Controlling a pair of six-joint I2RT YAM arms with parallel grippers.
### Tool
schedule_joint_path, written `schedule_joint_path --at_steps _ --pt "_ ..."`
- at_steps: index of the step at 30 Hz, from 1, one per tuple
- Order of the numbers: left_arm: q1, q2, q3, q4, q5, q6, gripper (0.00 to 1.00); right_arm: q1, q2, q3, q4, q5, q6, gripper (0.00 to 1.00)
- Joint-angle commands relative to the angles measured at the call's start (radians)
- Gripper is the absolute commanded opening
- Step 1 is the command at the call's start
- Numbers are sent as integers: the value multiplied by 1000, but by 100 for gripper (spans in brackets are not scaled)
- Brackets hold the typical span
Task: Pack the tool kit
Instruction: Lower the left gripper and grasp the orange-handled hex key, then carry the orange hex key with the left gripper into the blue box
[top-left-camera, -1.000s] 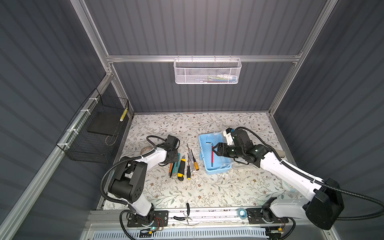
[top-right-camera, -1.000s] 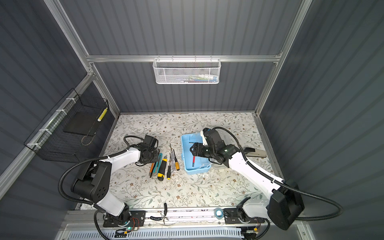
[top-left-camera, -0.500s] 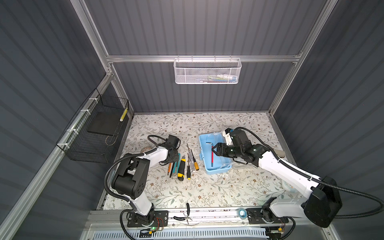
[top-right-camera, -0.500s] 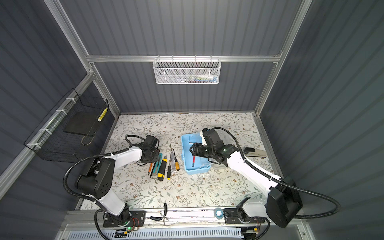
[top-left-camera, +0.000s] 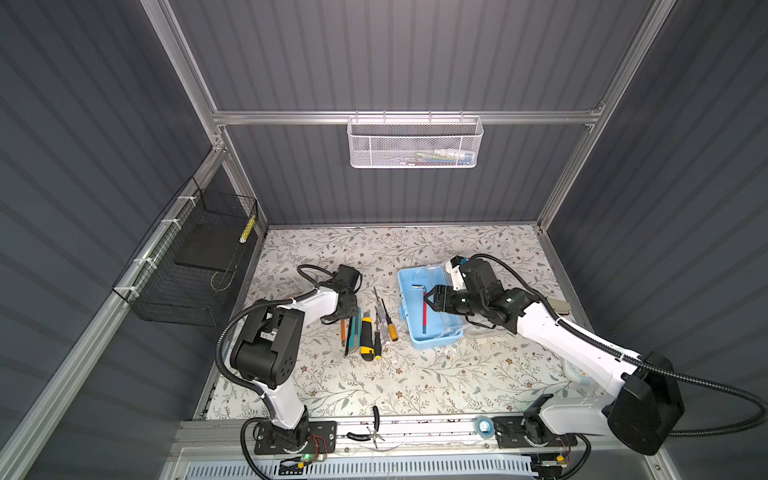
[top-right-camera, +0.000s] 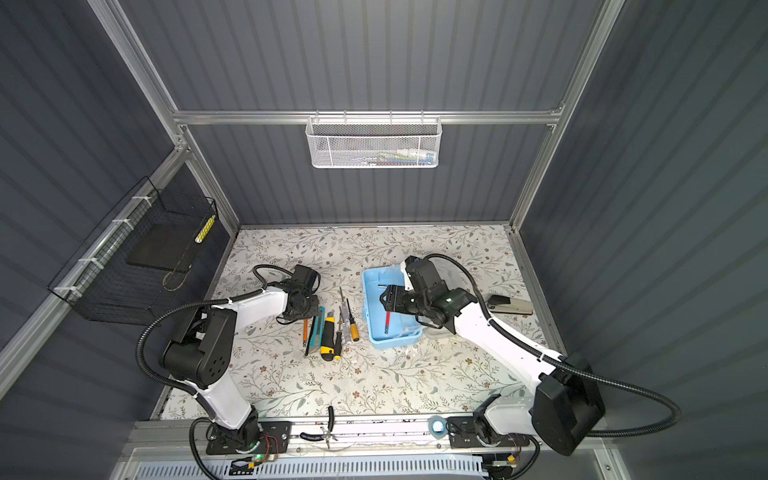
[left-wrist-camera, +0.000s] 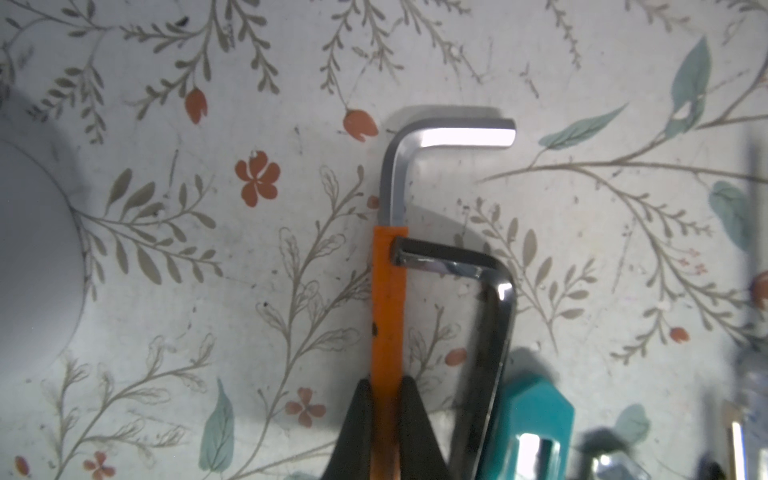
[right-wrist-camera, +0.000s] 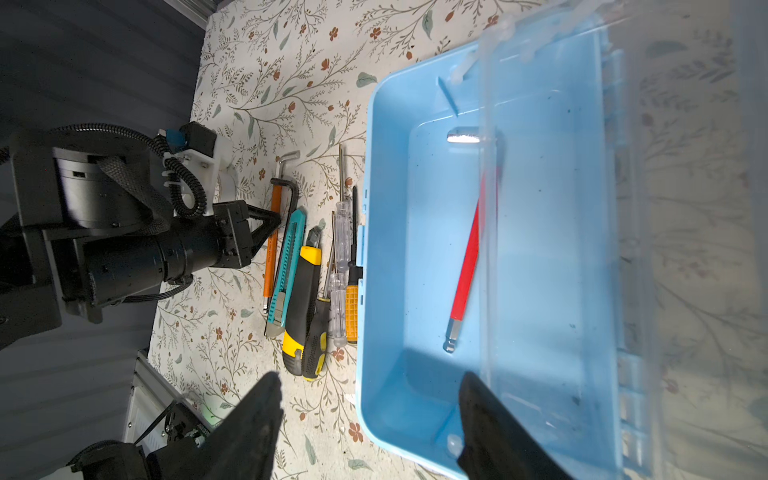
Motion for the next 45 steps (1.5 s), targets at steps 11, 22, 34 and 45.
schedule_joint_path --at_steps 11,22,34,45 --pt "43 -167 88 -228 -108 18 0 -10 4 -8 34 -10 -3 68" --pt "-147 -331 225 -100 86 -191 0 -42 -45 -9 39 -12 14 68" --pt "-382 -105 262 210 142 -381 0 -94 -173 -61 6 22 8 69" --pt "-416 111 302 254 185 -479 0 -127 -193 -110 6 21 3 69"
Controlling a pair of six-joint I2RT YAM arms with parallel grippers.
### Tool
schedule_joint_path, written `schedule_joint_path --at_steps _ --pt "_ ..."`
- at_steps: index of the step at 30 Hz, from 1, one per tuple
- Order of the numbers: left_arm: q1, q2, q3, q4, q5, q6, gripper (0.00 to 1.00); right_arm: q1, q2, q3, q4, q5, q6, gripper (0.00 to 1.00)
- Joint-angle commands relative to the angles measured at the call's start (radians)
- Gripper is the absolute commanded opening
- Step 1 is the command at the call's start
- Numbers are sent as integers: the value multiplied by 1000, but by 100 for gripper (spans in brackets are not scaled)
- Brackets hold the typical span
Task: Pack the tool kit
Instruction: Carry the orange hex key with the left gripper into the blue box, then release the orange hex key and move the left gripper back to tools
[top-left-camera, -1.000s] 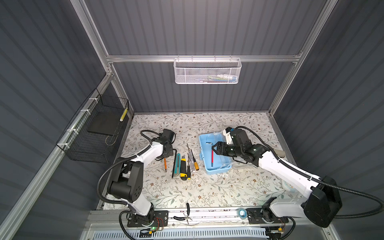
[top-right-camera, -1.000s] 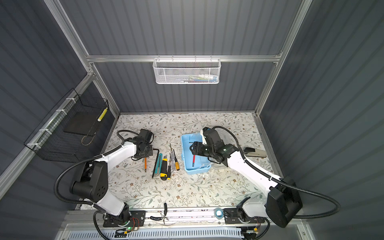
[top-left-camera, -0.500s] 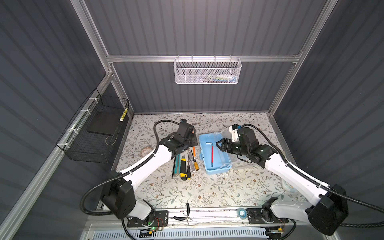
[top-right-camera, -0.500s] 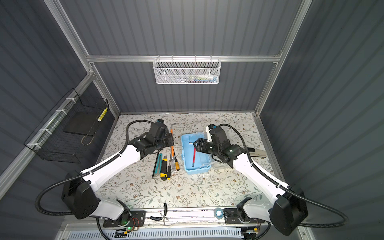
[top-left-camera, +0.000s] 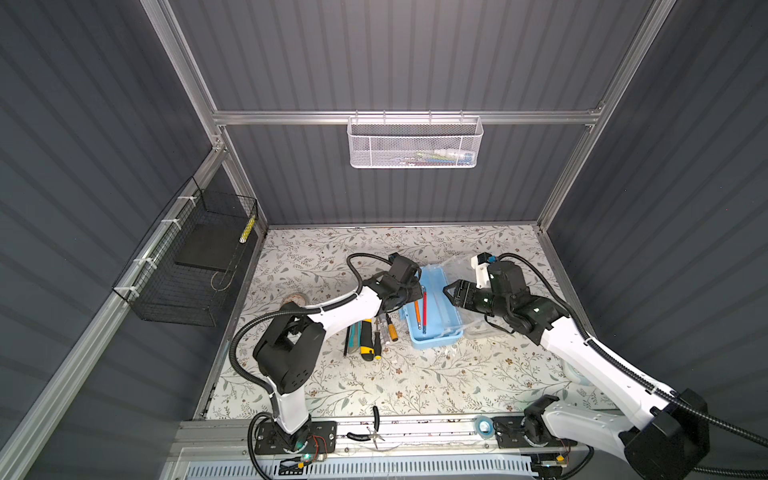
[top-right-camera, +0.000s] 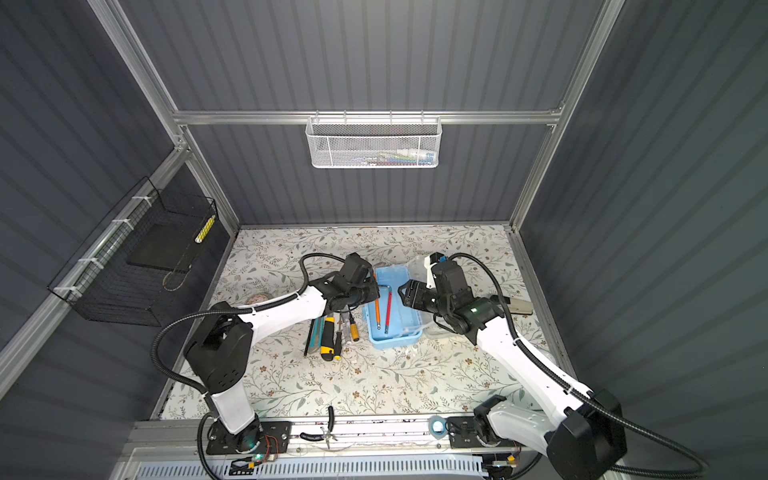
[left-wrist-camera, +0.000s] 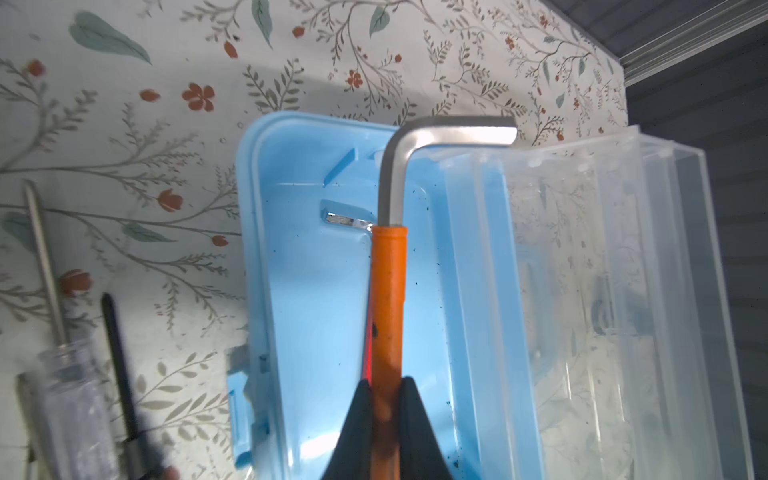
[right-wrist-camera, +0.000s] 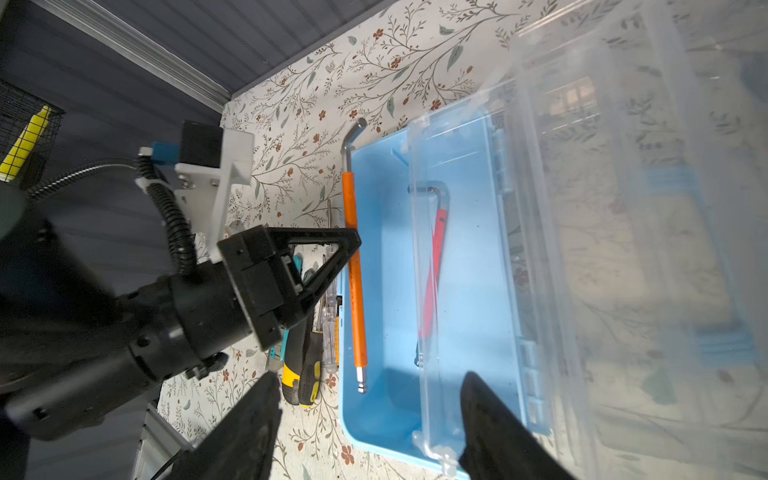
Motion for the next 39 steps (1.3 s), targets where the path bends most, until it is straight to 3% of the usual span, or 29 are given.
schedule_joint_path --at_steps 1,13,27,32,39 --pt "-9 38 28 26 15 -57 0 -8 -11 -20 -15 9 -4 69" --pt "-8 186 127 -69 39 -47 1 -22 -11 -22 -12 7 -11 71" --pt "-6 198 212 -83 45 9 32 -29 -7 17 -23 2 -27 72" --pt "-5 155 264 -120 14 110 35 -29 -2 54 -40 -19 -50 72" --pt "-2 18 257 -231 -142 302 41 -24 -11 100 -60 -43 -71 71"
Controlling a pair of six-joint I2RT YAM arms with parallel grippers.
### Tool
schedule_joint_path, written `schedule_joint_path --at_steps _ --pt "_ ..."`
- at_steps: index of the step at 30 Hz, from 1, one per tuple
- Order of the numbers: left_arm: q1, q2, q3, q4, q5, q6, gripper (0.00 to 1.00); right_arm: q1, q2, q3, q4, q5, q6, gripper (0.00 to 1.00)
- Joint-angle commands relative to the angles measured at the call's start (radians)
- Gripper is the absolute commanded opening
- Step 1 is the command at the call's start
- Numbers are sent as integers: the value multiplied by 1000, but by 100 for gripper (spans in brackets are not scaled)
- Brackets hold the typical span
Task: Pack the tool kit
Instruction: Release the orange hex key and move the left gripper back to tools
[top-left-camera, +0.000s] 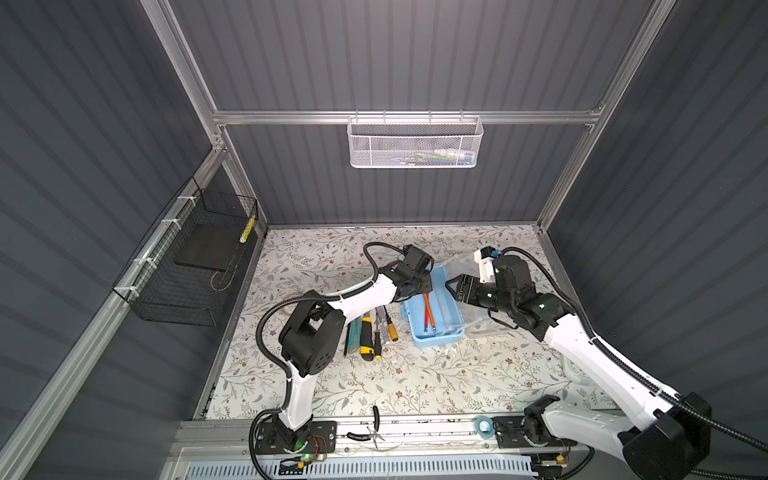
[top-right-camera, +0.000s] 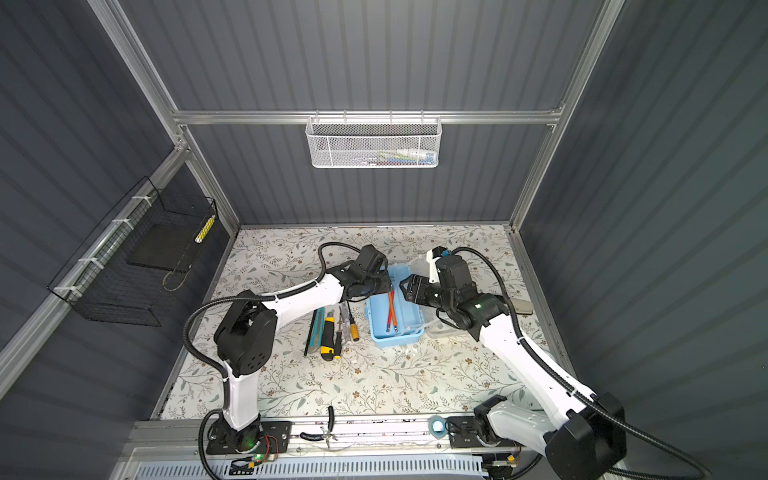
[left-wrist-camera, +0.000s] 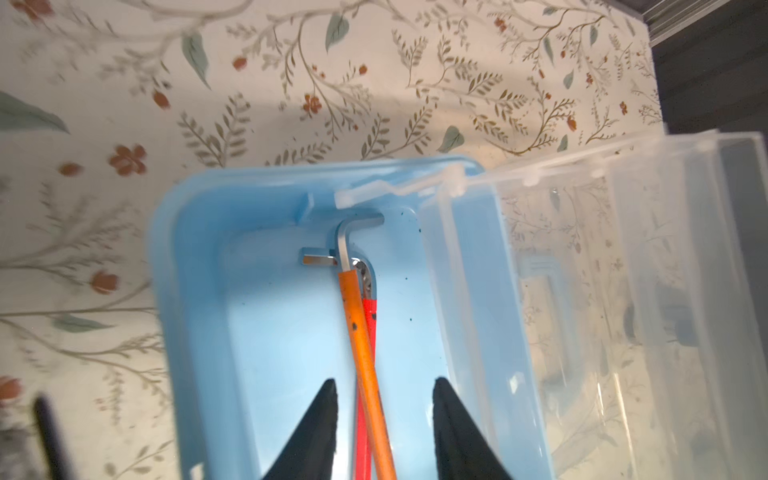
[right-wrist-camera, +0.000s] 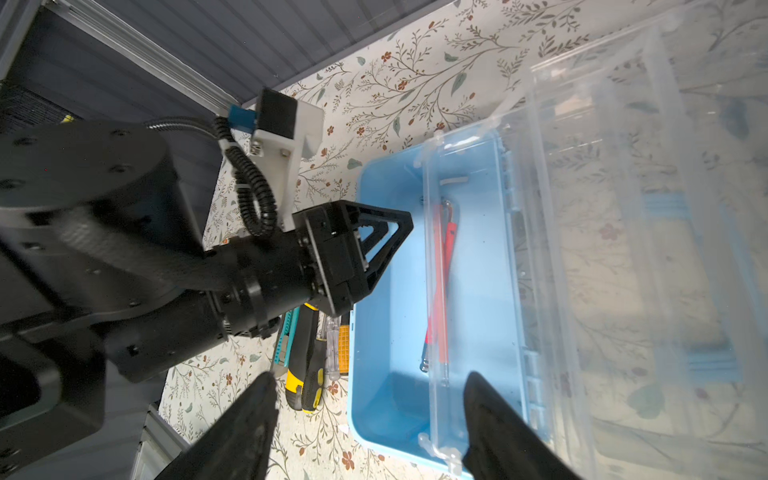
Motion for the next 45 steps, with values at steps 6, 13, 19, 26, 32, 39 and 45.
schedule_joint_path --at_steps 6,13,19,26,32,39,45 --pt "66 -215 -150 -115 -102 167 41 124 14 109 -143 120 -88 70" --pt "203 -357 -341 -142 -94 148 41 262 115 136 -149 163 -81 70" --pt "223 -372 -425 -219 -157 166 41 279 172 120 -99 114 -40 70" --pt "242 -385 -532 -216 -173 166 38 282 215 116 -79 97 -27 70" --pt "272 -411 -593 -180 -154 166 33 282 236 115 -70 94 -24 70" --pt "306 -386 -622 -130 -119 181 28 282 252 119 -70 98 -23 70" --pt "328 -335 -615 -105 -110 191 24 282 257 117 -66 107 -24 70"
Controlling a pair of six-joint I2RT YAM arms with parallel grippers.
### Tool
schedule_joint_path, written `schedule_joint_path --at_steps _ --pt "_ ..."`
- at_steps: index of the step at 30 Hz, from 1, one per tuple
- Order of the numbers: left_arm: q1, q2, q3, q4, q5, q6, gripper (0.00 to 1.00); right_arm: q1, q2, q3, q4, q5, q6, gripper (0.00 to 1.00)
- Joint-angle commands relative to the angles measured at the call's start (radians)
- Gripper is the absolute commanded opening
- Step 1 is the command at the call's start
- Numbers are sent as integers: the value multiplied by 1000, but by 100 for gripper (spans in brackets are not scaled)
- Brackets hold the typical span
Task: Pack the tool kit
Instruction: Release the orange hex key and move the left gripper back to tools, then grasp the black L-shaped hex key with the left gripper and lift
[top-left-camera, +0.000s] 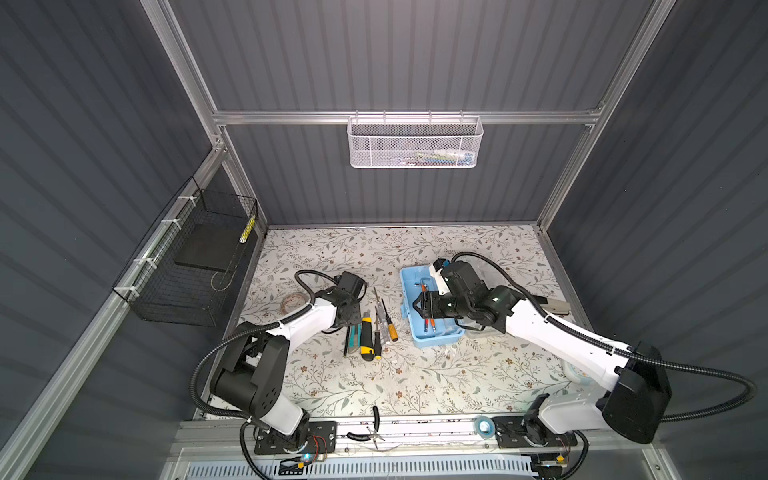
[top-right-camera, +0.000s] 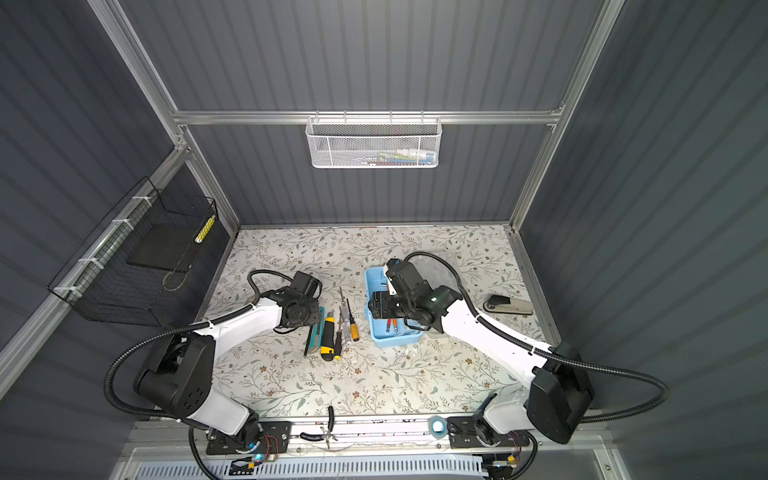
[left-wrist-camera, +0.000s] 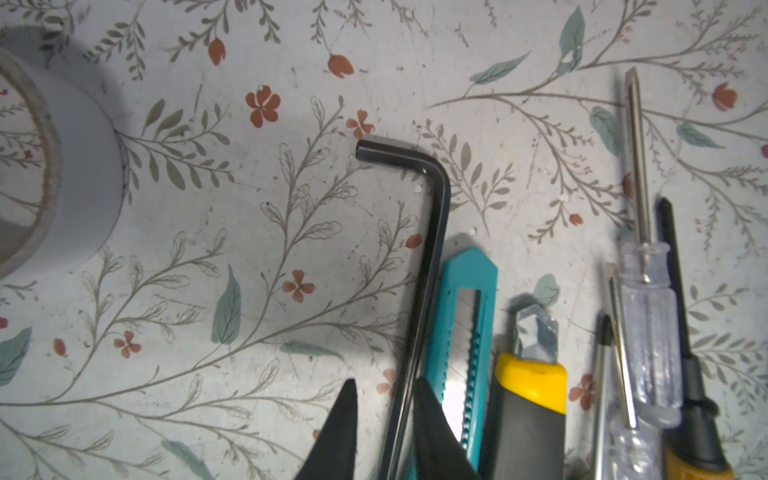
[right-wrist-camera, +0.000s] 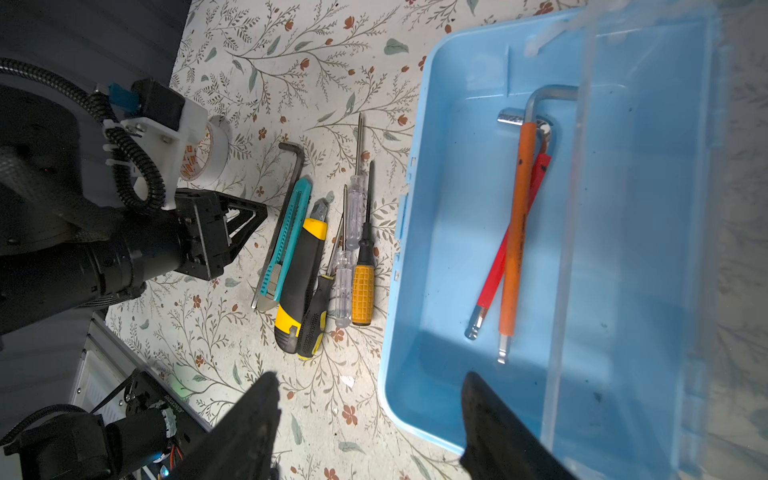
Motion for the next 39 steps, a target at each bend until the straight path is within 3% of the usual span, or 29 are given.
schedule_joint_path --at_steps 1,15,22,30,39 --pt "14 35 -5 21 24 26 23 6 10 -7 8 6 6 70" --pt "22 106 -5 47 31 36 22 6 25 -9 14 8 10 70" --pt "22 63 2 22 16 36 24 4 22 -9 18 5 10 70" --pt "21 4 -13 17 46 47 27 5 36 -14 37 -12 17 70" --pt "21 70 -23 65 92 47 27 4 60 3 33 -21 6 70"
